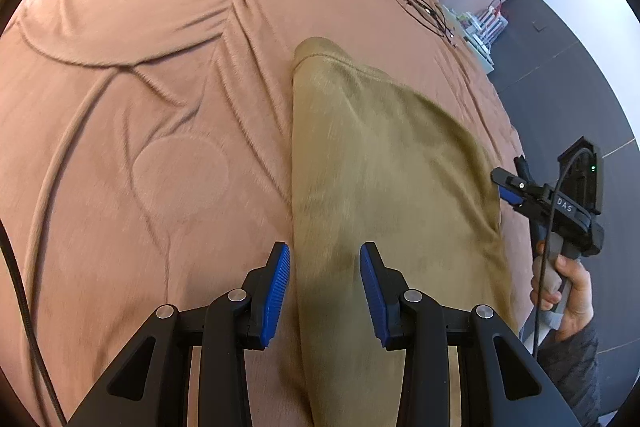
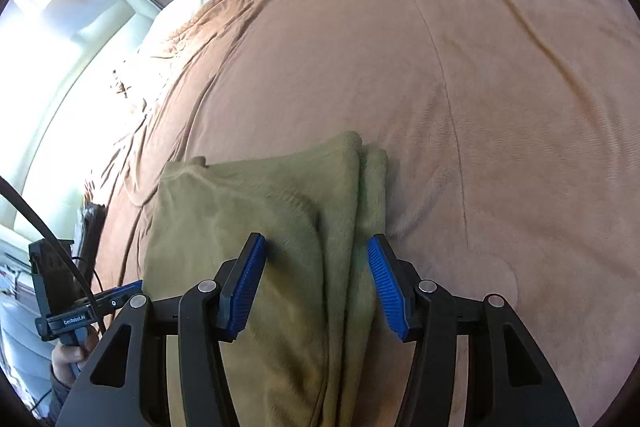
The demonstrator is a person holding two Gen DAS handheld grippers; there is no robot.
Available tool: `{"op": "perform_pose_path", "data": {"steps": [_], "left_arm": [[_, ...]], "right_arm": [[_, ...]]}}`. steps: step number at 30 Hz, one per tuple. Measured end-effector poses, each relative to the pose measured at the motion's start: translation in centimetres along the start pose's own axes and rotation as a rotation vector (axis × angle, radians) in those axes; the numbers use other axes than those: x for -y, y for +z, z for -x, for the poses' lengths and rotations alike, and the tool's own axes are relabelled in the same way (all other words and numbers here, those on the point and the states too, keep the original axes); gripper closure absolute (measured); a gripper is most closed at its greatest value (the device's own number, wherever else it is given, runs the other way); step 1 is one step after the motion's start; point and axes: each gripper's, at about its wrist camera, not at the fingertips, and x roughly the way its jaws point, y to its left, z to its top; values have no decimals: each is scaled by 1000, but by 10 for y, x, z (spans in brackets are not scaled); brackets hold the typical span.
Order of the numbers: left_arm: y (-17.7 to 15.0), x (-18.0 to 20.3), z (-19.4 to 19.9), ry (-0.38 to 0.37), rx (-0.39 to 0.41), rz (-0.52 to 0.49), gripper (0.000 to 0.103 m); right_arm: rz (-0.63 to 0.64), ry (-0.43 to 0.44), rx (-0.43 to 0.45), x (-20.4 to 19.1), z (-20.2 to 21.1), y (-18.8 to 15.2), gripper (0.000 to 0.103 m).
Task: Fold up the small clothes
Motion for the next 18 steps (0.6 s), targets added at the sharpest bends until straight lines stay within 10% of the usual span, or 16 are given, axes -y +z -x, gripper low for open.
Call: {"op": "perform_pose_path", "data": {"steps": [18], "left_arm": [[47,0,-27,-1,4,-18,64]], "right_arm": [[-113,159,-15,52,-12,7,60]]}}
